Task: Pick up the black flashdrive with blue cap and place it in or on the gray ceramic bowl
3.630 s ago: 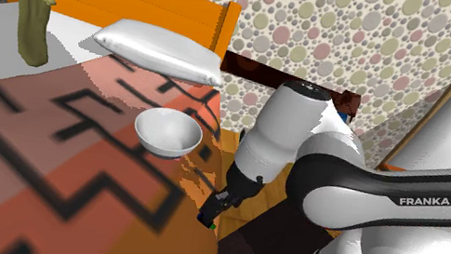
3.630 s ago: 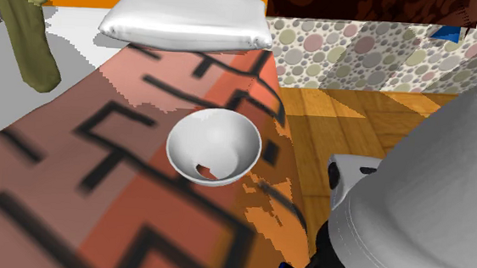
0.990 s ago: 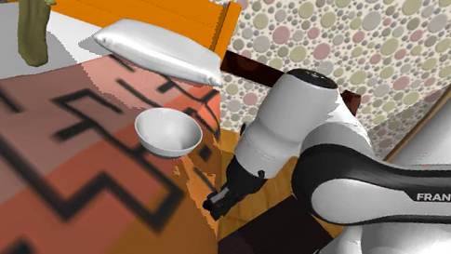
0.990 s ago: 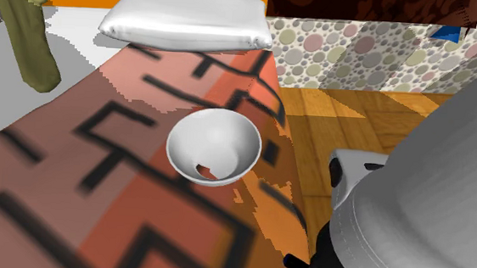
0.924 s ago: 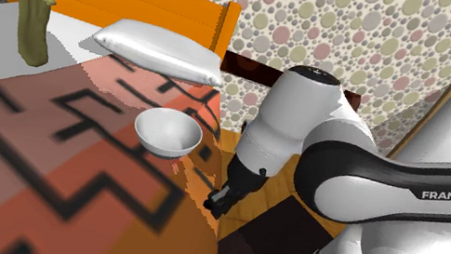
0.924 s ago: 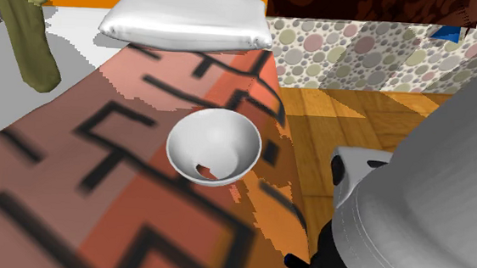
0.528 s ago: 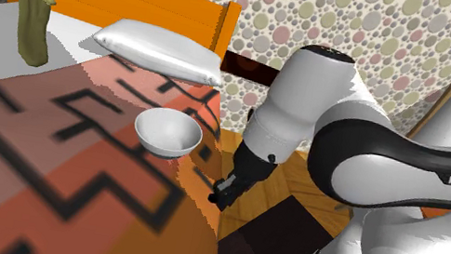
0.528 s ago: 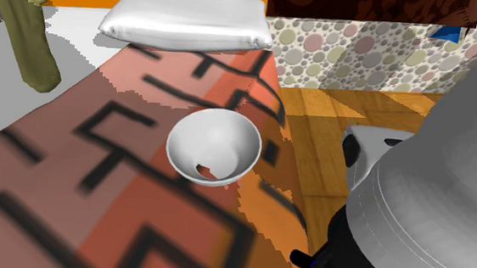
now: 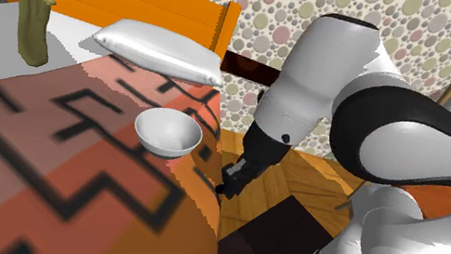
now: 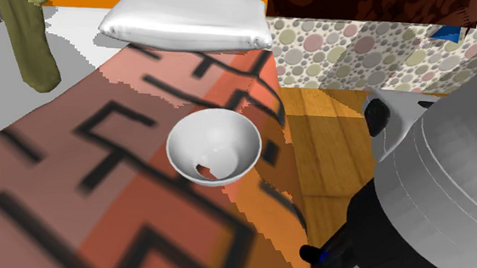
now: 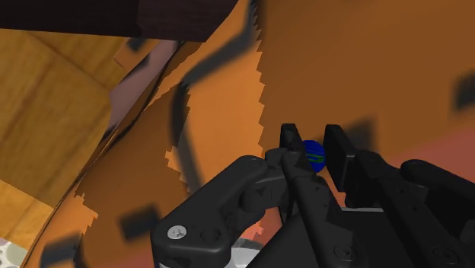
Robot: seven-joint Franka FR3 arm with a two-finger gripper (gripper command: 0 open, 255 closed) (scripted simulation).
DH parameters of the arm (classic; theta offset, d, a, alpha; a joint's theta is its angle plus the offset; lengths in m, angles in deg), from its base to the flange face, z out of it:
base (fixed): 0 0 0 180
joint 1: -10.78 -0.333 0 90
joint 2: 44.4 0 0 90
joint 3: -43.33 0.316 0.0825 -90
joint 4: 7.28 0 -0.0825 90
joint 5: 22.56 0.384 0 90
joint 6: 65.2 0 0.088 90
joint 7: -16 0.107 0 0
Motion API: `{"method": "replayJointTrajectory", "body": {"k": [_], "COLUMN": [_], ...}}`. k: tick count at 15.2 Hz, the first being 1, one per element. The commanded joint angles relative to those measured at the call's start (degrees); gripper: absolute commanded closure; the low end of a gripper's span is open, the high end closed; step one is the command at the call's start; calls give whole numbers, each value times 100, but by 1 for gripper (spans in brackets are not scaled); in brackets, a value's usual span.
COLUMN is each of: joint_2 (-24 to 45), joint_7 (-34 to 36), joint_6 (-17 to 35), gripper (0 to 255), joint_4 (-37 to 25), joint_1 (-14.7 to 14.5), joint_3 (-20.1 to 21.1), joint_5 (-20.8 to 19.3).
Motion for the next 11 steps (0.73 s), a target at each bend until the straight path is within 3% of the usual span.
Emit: {"method": "replayJointTrajectory", "body": {"k": [1, 11], "joint_2": [202, 2282], "joint_7": [-73, -520], "joint_6": [8, 582], "gripper": [255, 255], "joint_4": [-187, -1610], "joint_1": [126, 1069], "joint_3": [-50, -182], "joint_5": [-103, -939]}}
